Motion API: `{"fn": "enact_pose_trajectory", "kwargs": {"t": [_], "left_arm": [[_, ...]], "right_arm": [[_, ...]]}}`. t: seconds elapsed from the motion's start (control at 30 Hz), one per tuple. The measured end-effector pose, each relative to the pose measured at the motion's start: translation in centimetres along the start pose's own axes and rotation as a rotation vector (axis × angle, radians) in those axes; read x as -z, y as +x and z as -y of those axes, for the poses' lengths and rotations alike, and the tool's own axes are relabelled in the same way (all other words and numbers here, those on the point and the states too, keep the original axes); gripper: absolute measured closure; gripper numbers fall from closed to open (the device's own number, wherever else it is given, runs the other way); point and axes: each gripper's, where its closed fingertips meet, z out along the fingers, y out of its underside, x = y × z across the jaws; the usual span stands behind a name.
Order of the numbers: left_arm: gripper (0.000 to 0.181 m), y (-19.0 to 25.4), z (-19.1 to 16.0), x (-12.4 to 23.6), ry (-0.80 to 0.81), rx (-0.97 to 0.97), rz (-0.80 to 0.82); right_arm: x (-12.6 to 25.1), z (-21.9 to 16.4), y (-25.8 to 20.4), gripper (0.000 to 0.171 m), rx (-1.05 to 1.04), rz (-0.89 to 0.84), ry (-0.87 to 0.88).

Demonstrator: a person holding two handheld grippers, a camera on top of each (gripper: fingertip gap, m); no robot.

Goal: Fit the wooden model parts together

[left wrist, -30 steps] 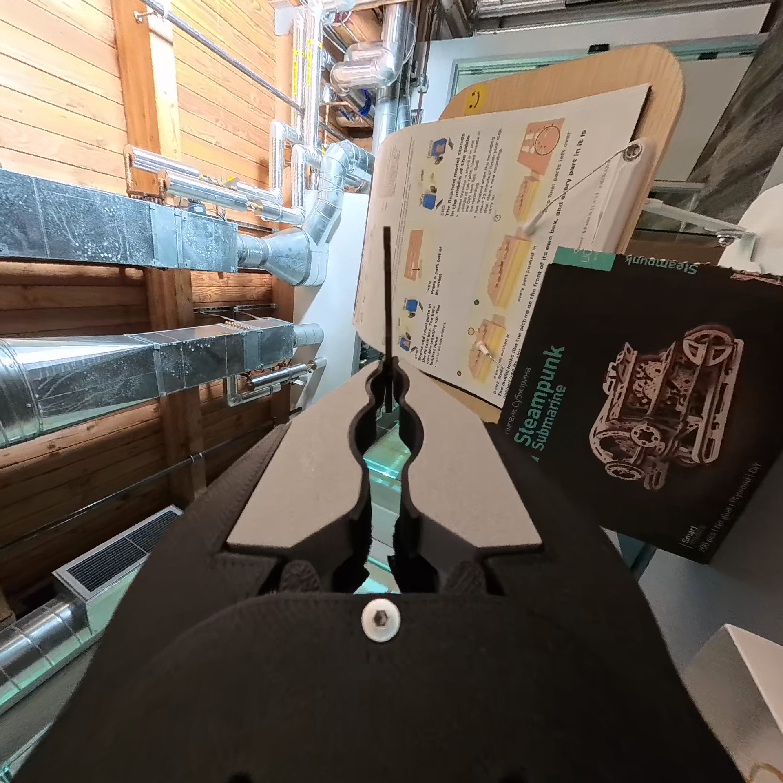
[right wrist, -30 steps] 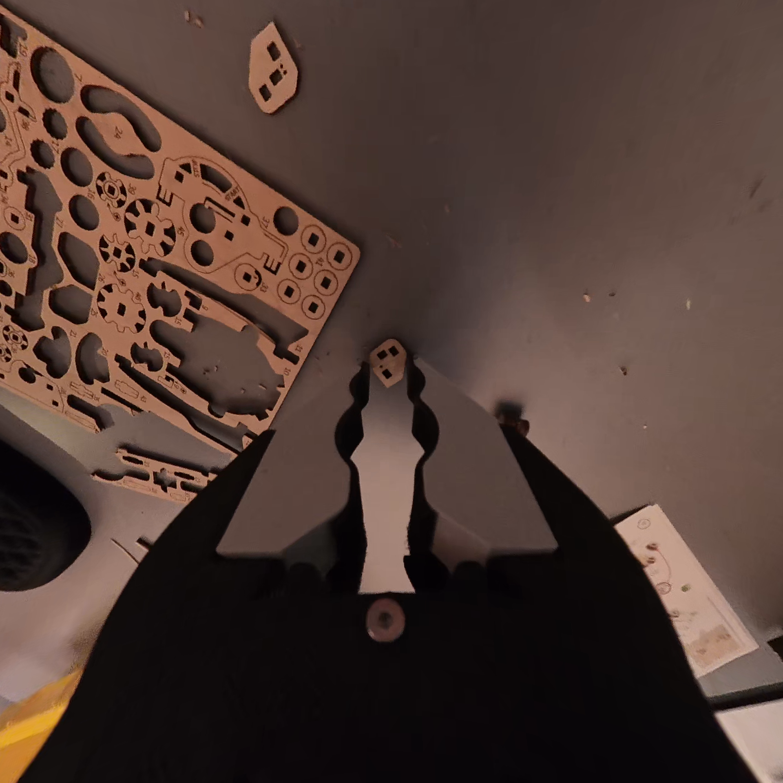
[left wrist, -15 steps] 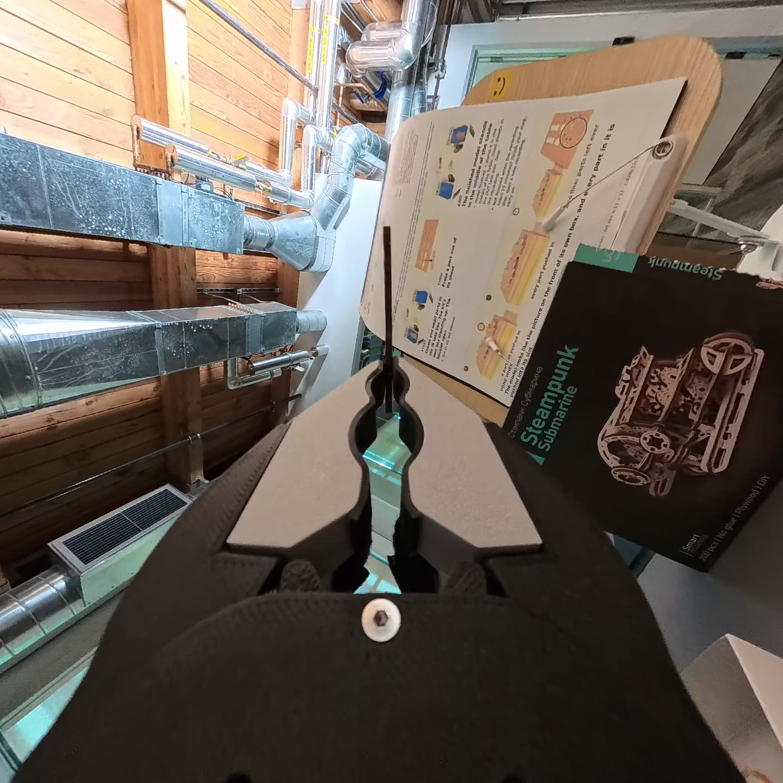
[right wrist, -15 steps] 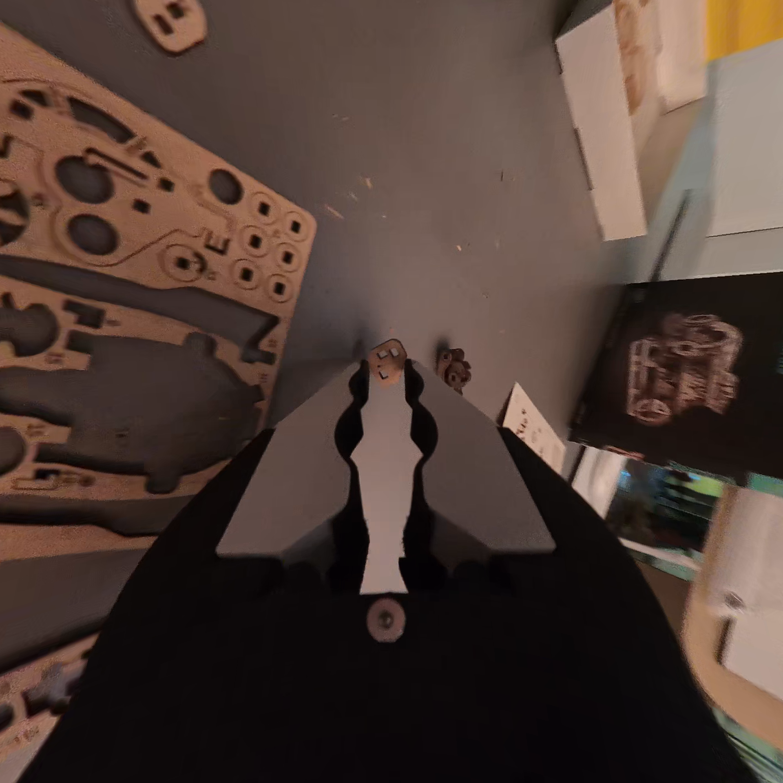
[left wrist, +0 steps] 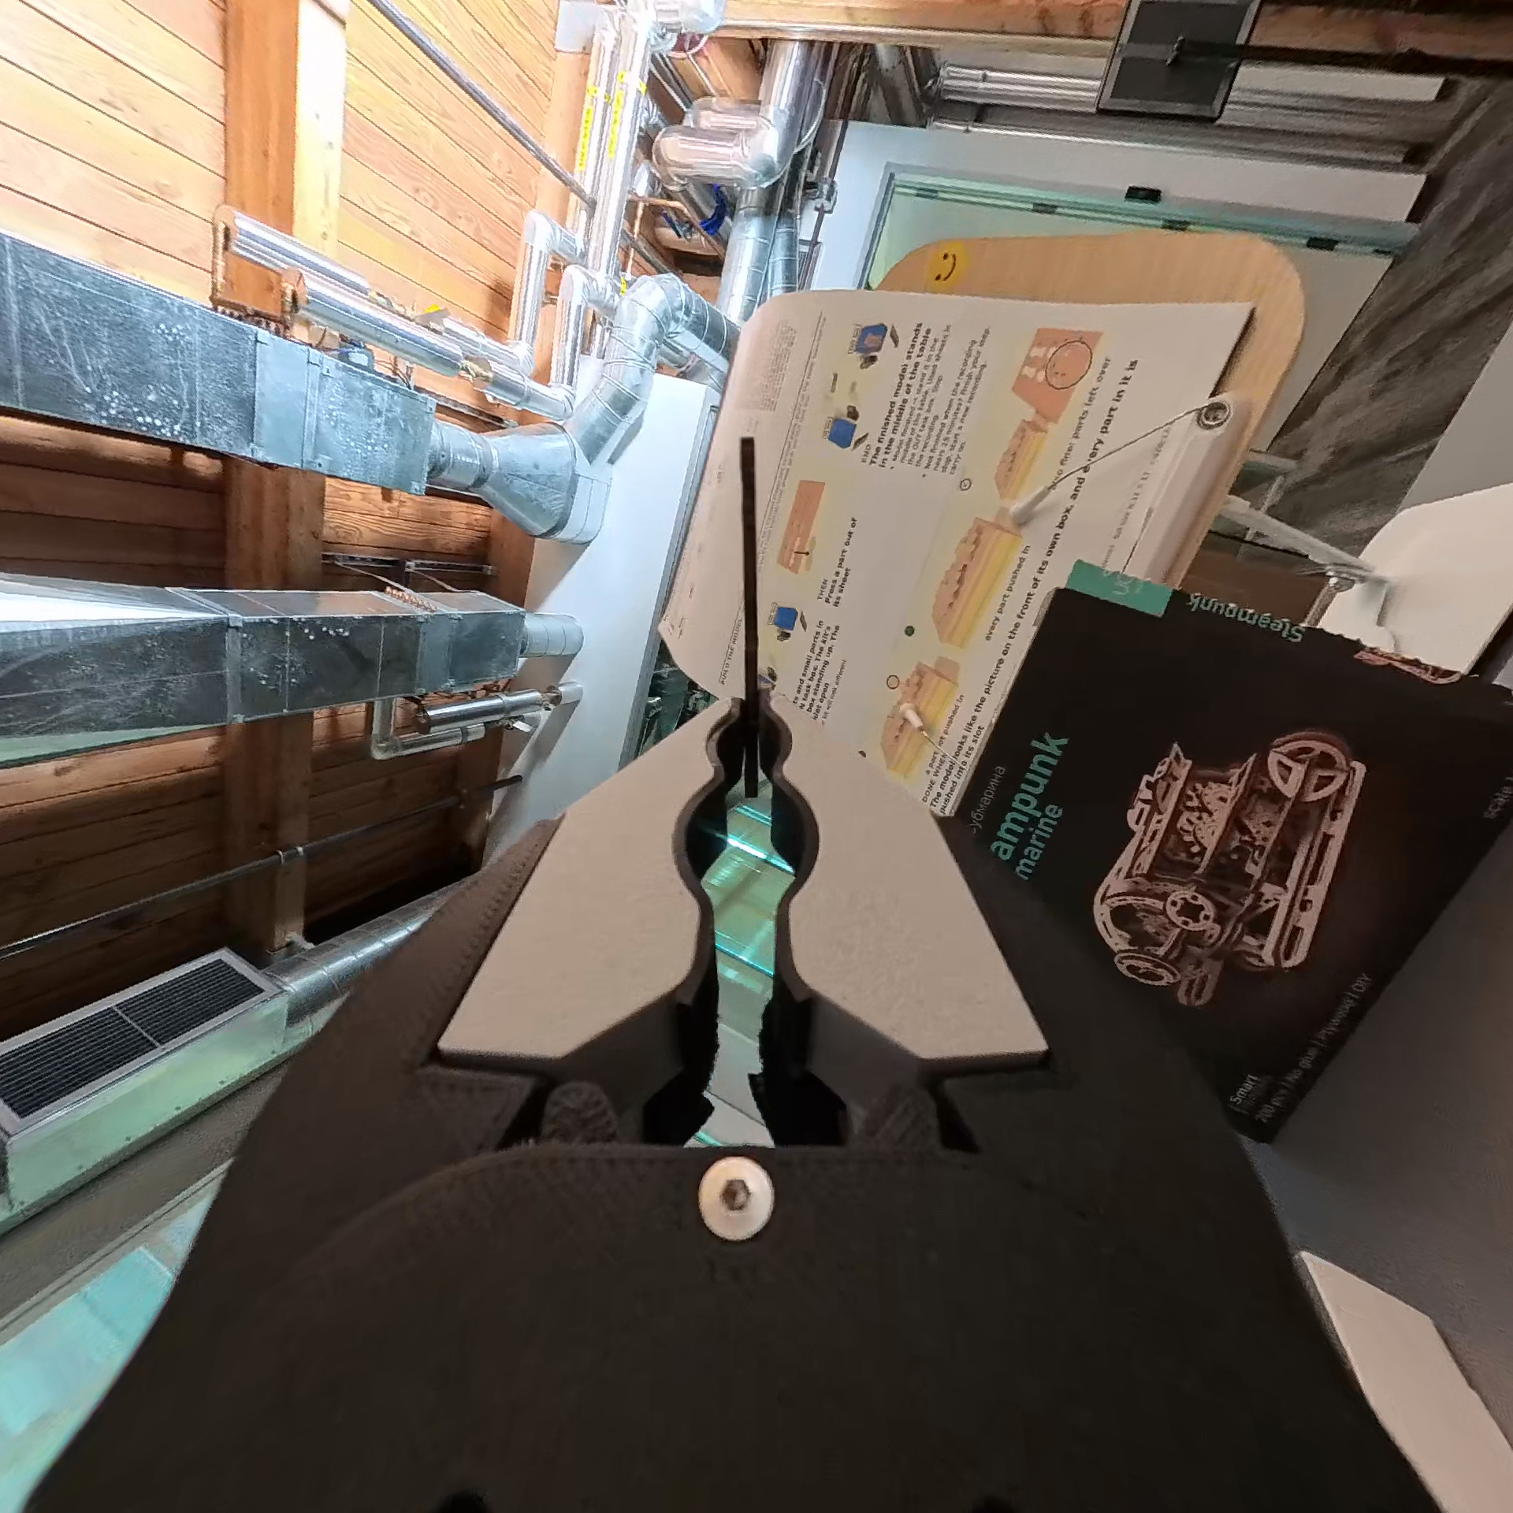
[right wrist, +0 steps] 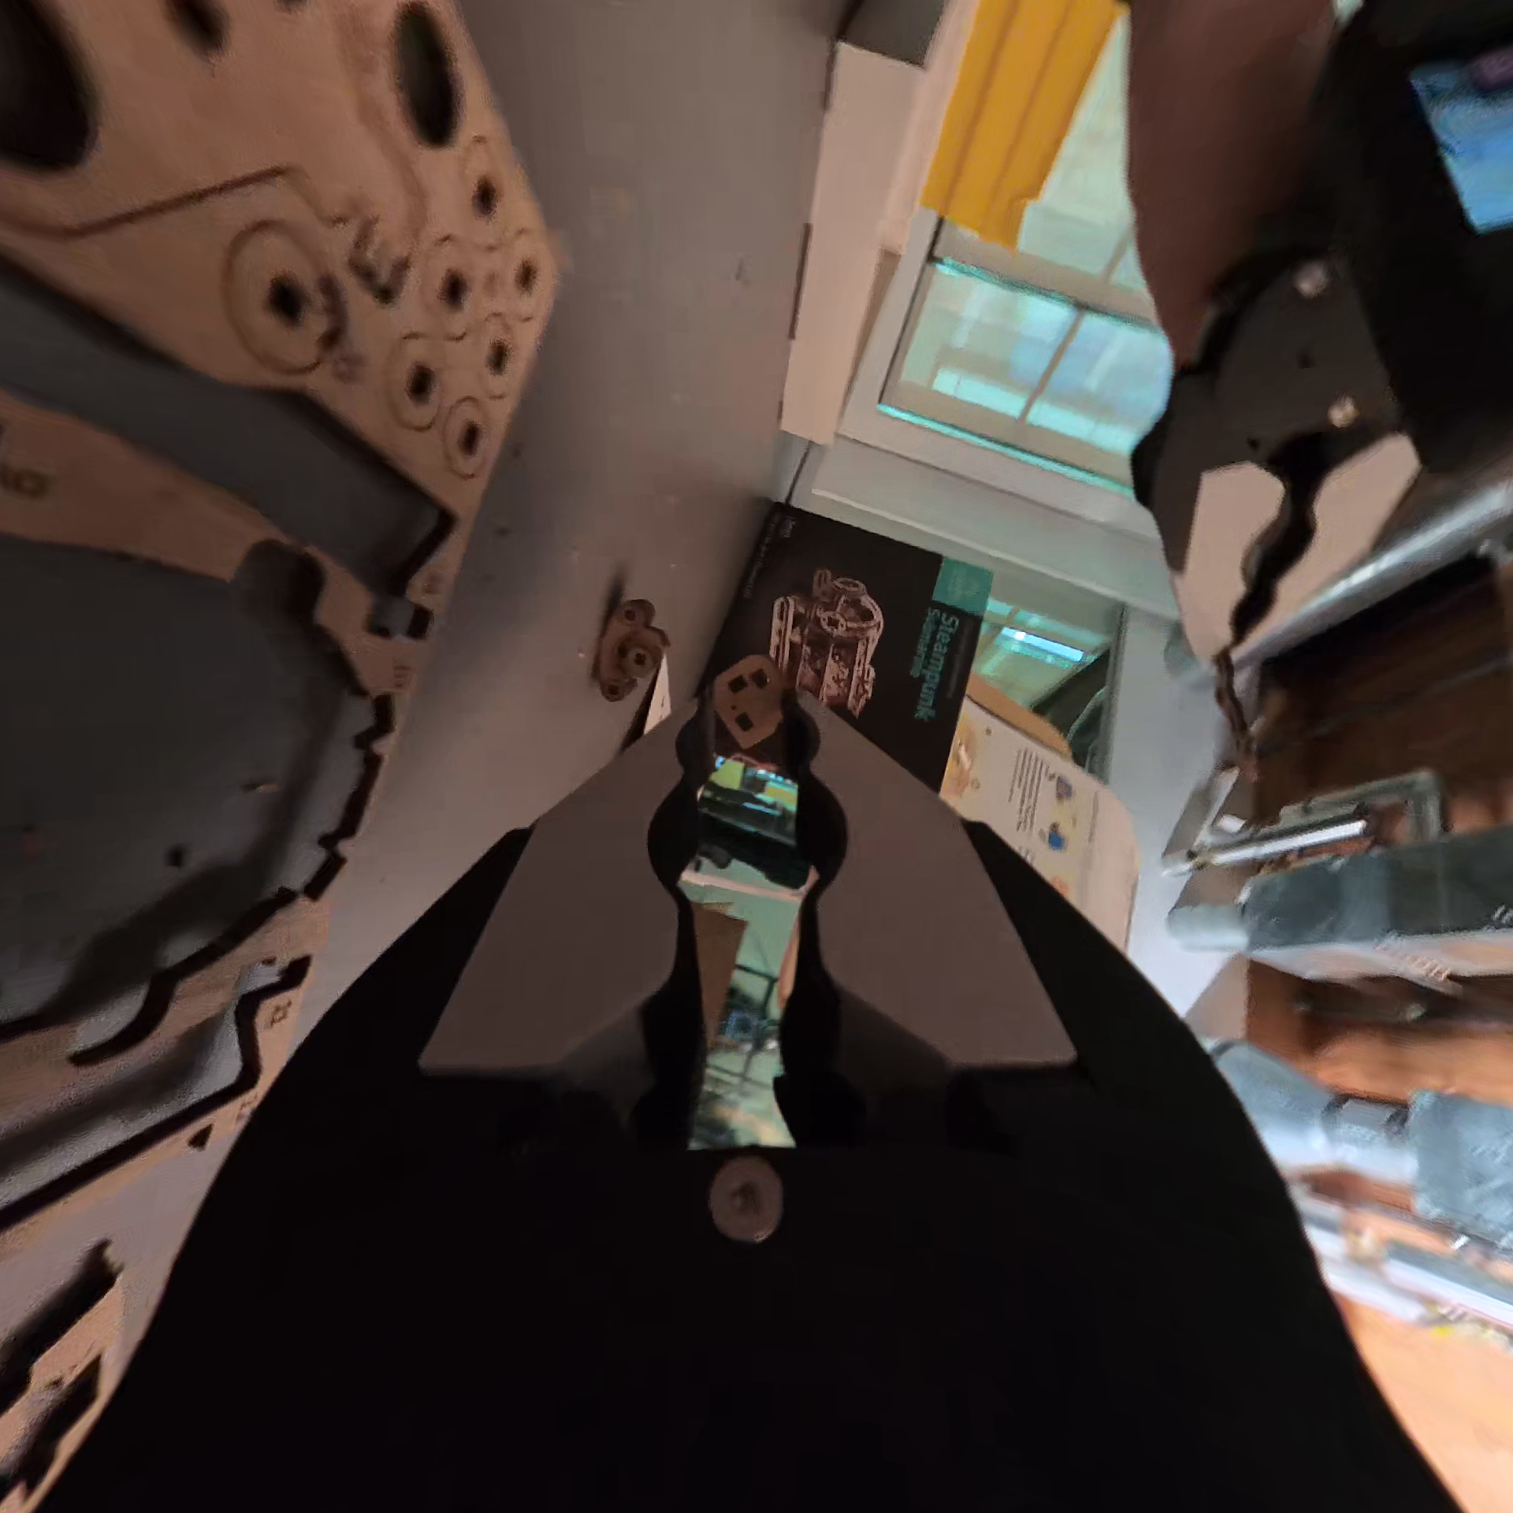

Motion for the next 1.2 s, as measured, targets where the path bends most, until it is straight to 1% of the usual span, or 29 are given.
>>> {"fn": "enact_pose_trajectory", "kwargs": {"t": [0.23,0.4,0.47,1.0,1.2], "left_arm": [[0.181,-0.1,-0.2,0.0,-0.001,-0.009,0.013],[0.181,0.0,-0.5,0.0,-0.003,-0.014,0.015],[0.181,0.1,-0.4,0.0,-0.002,-0.021,0.016],[0.181,0.5,-0.1,0.1,0.004,-0.044,0.015],[0.181,0.5,-0.2,0.0,0.002,-0.046,0.014]], "right_arm": [[-0.8,1.4,-0.7,0.155,0.262,0.033,0.126],[-0.3,2.7,-2.9,0.155,0.412,0.113,0.246],[-0.1,2.8,-3.4,0.156,0.447,0.124,0.253],[2.2,3.4,-4.3,0.155,0.525,0.186,0.303],[3.1,2.7,-3.9,0.154,0.518,0.234,0.307]]}}
